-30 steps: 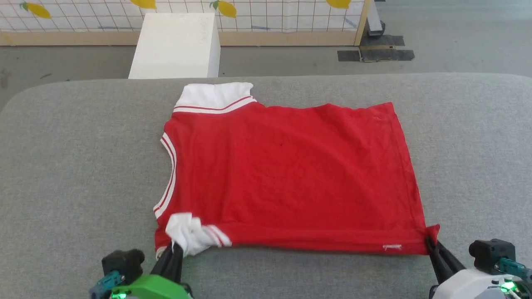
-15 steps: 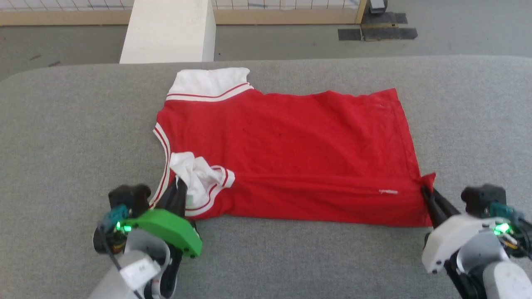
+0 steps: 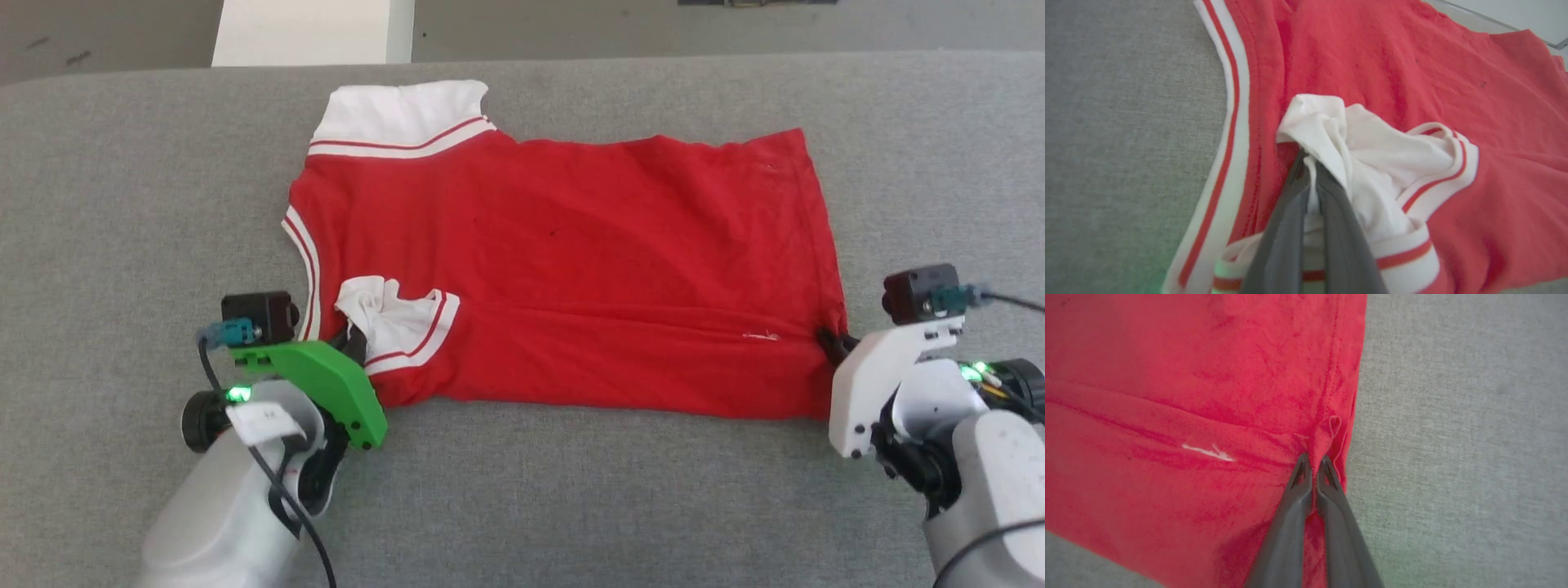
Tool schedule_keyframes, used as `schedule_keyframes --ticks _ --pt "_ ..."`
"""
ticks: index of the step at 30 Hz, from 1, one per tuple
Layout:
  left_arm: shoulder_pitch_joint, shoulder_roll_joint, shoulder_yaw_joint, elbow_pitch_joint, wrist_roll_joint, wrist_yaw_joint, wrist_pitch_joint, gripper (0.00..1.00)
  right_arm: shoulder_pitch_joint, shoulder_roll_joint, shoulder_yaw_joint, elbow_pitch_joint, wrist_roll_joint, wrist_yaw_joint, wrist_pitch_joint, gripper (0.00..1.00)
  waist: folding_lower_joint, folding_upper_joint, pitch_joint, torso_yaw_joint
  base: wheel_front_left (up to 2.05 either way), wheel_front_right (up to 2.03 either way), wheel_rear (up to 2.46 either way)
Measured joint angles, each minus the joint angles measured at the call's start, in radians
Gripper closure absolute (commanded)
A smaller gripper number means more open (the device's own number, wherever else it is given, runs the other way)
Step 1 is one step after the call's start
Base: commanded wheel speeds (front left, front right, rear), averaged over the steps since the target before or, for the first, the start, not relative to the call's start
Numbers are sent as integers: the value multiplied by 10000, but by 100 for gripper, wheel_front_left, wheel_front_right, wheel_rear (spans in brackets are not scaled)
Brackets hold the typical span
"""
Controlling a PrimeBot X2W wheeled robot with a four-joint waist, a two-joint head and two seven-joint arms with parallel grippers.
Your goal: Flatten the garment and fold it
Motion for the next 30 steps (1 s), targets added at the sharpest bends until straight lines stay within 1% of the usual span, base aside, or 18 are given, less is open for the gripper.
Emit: schedule_keyframes --ticks 2,3,4,5,6,7,8,10,15,19,21,25,28,30 --pt "-138 -2 15 36 -265 63 523 100 -241 -19 -15 71 73 0 673 100 0 0 56 43 0 0 0" --pt "-165 -8 19 19 -313 88 665 93 -314 -17 -48 73 96 0 913 100 0 0 57 63 0 0 0" --pt "-195 -10 21 -33 -334 113 763 68 -376 0 -119 73 140 0 1154 100 0 0 41 82 0 0 0" --pt "-204 -13 38 -123 -336 171 748 18 -398 27 -186 46 161 0 1329 100 0 0 6 98 0 0 0" --pt "-194 -27 42 -171 -332 224 686 0 -396 50 -232 12 161 0 1383 62 1 0 -27 111 0 0 0" --pt "-180 -40 46 -226 -311 270 548 0 -375 96 -282 -40 161 0 1377 17 0 0 -77 126 0 0 0" --pt "-149 -36 50 -295 -215 318 314 0 -323 153 -345 -121 159 -2 1298 0 1 0 -138 141 0 0 0" --pt "-46 -31 167 -454 -61 462 -322 0 -102 272 -500 -274 159 -2 928 0 1 0 -270 169 0 0 0" --pt "624 27 362 -838 510 832 -1977 0 749 637 -1049 -821 -79 -4 -886 0 1 0 -744 226 0 0 0" --pt "1468 79 401 -1110 754 1020 -2863 0 1583 966 -1312 -1127 -311 -4 -2309 0 1 0 -1184 248 0 0 0" --pt "1859 81 447 -1321 851 1099 -3080 0 1949 1097 -1292 -1241 -314 -4 -2951 0 1 0 -1393 249 0 0 0" --pt "2605 90 489 -1668 1011 1110 -3267 0 2528 1225 -1070 -1526 -443 -4 -4466 0 1 0 -1765 224 0 0 0" --pt "2964 92 472 -1672 1035 1114 -3306 0 2759 1312 -1016 -1695 -593 -4 -5595 0 0 0 -1925 181 0 0 0" --pt "3063 84 435 -1572 1020 1122 -3250 0 2885 1363 -1001 -1747 -669 -4 -6159 0 1 0 -1970 138 0 0 0"
